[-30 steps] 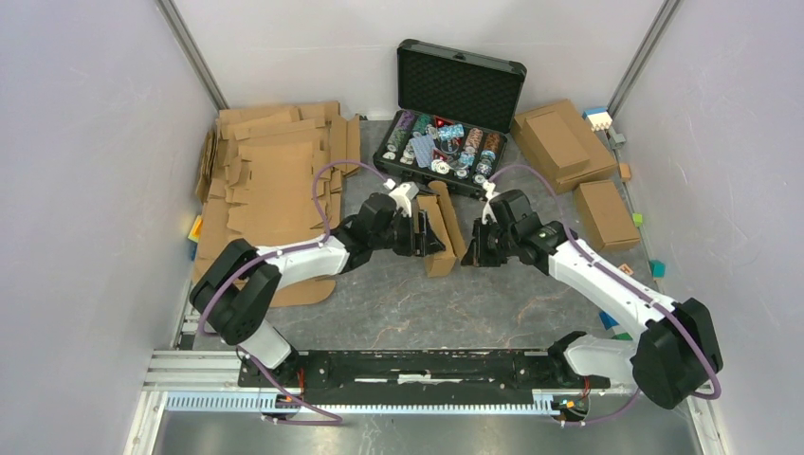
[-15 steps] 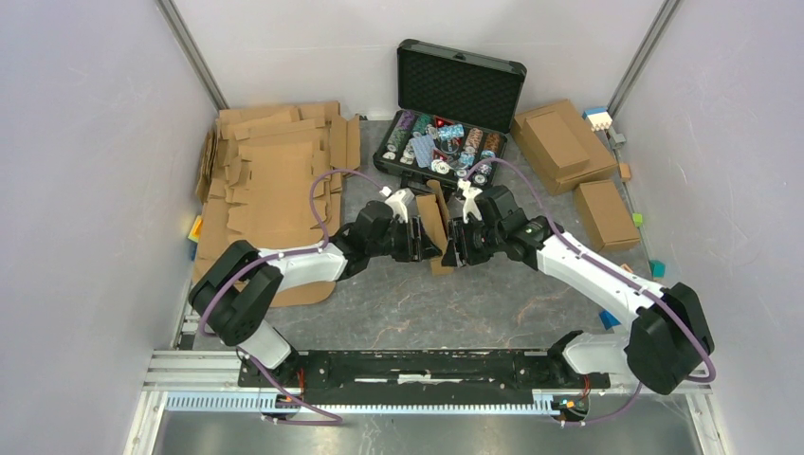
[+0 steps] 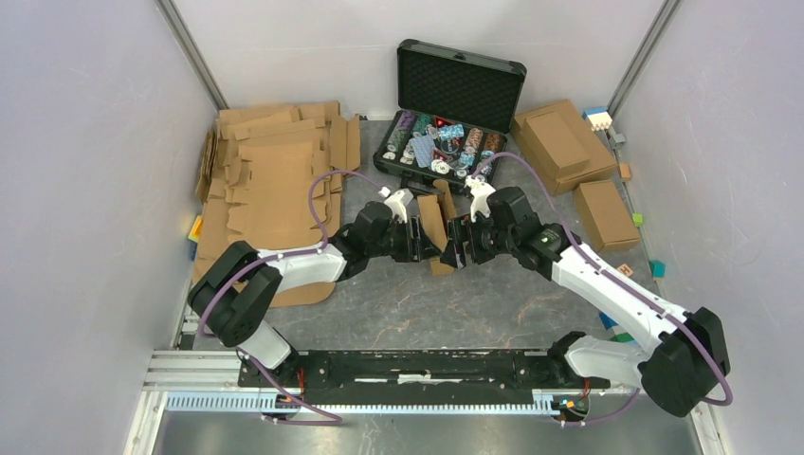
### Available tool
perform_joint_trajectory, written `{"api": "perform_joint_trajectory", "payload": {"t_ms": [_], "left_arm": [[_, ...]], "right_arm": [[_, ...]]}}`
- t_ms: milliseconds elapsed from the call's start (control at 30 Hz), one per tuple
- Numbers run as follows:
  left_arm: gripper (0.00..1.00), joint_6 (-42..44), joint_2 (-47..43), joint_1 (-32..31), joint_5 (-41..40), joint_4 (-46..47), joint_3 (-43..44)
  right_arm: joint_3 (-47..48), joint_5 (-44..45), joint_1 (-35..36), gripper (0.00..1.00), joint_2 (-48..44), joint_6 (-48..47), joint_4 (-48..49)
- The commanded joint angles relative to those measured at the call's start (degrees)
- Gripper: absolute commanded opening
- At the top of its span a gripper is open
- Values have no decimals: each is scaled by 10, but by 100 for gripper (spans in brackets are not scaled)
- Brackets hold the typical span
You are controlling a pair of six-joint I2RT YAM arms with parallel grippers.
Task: Fold the paper box
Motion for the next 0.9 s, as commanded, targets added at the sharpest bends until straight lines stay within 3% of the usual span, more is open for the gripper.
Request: {"api": "perform_joint_trajectory", "payload": {"t_ms": [0, 200, 300, 733, 867], "left_arm": [[58, 8, -27, -3, -9, -19, 3], [58, 17, -25, -3, -6, -33, 13], [58, 18, -19, -3, 3, -36, 20], [57, 28, 3, -3, 22, -29, 37], [57, 14, 6, -4, 27, -4, 31]], "right_arm": [[6, 32, -4, 84, -22, -29, -7], [-8, 22, -32, 98, -28, -38, 17], [-5, 0, -44, 98, -7, -44, 38], [-19, -122, -32, 73, 52, -35, 136], [-28, -132, -16, 72, 71, -44, 144]]}}
